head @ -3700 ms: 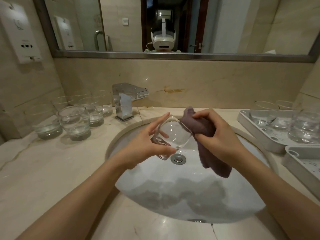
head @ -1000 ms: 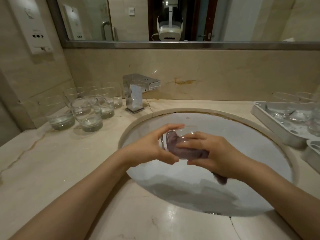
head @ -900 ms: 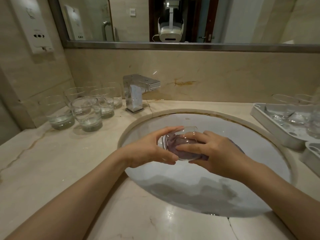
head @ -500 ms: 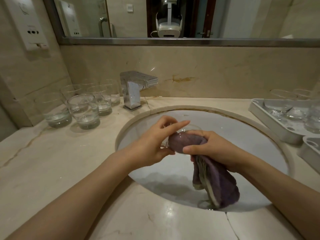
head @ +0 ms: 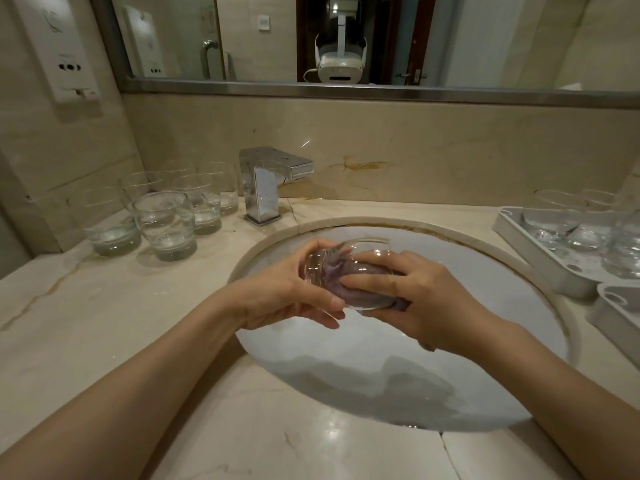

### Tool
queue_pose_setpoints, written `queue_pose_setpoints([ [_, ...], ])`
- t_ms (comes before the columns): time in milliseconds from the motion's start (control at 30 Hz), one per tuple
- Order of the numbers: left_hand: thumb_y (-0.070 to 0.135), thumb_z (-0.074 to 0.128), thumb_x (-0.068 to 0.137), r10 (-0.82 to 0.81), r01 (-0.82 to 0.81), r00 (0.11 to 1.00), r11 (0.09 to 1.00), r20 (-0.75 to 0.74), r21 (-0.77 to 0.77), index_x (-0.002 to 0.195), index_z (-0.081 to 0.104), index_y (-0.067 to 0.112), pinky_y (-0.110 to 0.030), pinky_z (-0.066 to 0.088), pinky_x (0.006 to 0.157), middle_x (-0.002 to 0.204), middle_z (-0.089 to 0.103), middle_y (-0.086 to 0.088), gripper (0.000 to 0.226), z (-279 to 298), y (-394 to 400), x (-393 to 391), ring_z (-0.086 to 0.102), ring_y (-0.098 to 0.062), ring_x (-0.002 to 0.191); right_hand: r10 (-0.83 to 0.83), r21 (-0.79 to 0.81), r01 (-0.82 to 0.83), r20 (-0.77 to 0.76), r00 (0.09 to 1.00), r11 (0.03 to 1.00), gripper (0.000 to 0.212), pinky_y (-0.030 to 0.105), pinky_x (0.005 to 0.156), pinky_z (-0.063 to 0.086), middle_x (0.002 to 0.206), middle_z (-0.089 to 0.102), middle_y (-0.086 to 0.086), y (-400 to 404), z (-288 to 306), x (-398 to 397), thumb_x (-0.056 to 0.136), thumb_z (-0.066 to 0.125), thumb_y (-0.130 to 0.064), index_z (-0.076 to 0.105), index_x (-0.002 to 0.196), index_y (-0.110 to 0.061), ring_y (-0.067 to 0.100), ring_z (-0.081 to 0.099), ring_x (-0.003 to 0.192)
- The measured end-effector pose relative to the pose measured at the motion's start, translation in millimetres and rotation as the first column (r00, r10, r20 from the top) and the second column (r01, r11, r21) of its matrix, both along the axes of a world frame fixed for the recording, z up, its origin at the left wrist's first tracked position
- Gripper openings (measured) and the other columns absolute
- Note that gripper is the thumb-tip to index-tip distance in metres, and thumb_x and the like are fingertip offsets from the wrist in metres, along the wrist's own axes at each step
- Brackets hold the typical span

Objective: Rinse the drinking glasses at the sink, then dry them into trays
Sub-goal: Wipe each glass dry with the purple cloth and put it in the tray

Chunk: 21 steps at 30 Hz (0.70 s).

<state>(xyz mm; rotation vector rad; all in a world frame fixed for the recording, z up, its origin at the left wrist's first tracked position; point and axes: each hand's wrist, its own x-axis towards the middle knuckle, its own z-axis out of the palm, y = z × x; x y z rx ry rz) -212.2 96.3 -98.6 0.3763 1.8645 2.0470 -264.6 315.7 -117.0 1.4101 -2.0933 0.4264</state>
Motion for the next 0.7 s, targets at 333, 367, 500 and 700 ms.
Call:
queue_pose_setpoints([
  [333, 0.004, 0.08, 0.073, 0.006, -0.396, 0.791, 0.768, -0.612, -0.504, 0.116, 0.038, 0.047, -0.009, 0.045, 0.079, 0.127, 0.046, 0.008, 0.074, -14.2, 9.2, 1.0, 0.049, 0.003, 0.107, 0.22, -0.239, 0.133, 0.965, 0.142, 0.962, 0.04, 0.021, 0.066, 0.053, 0.079, 0.072, -0.006, -4.3, 9.8, 14.3, 0.071, 0.078, -0.013, 0.069, 0.106, -0.03, 0.011, 0.063, 0.066],
  [367, 0.002, 0.08, 0.072, 0.015, -0.387, 0.796, 0.781, -0.605, -0.49, 0.116, 0.039, 0.047, -0.009, 0.045, 0.08, 0.129, 0.046, 0.007, 0.075, -12.9, 9.3, 0.4, 0.05, 0.003, 0.107, 0.223, -0.249, 0.13, 0.957, 0.187, 0.96, 0.04, 0.02, 0.068, 0.053, 0.081, 0.073, -0.007, -4.7, 7.3, 13.4, 0.072, 0.079, -0.011, 0.069, 0.106, -0.031, 0.011, 0.065, 0.069],
  [500, -0.004, 0.078, 0.071, 0.058, -0.094, 0.981, 0.976, -0.184, -0.198, 0.125, 0.049, 0.036, -0.035, 0.058, 0.073, 0.129, 0.05, -0.008, 0.073, -2.3, 1.8, -0.1, 0.068, -0.024, 0.098, 0.036, -0.138, 0.046, 0.536, 0.843, 0.989, 0.043, 0.024, 0.083, 0.051, 0.115, 0.066, -0.01, -6.9, -0.8, 9.6, 0.073, 0.08, -0.024, 0.067, 0.113, -0.034, 0.01, 0.064, 0.1],
  [700, -0.006, 0.073, 0.073, 0.012, -0.03, 0.993, 0.989, -0.117, -0.147, 0.126, 0.053, 0.032, -0.039, 0.059, 0.068, 0.122, 0.056, -0.009, 0.068, -4.4, 2.3, -0.7, 0.068, -0.026, 0.097, -0.055, -0.003, 0.057, 0.196, 0.979, 0.998, 0.049, 0.037, 0.077, 0.057, 0.125, 0.062, -0.003, -1.3, -7.1, 2.2, 0.071, 0.076, -0.03, 0.065, 0.118, -0.033, 0.026, 0.066, 0.096],
])
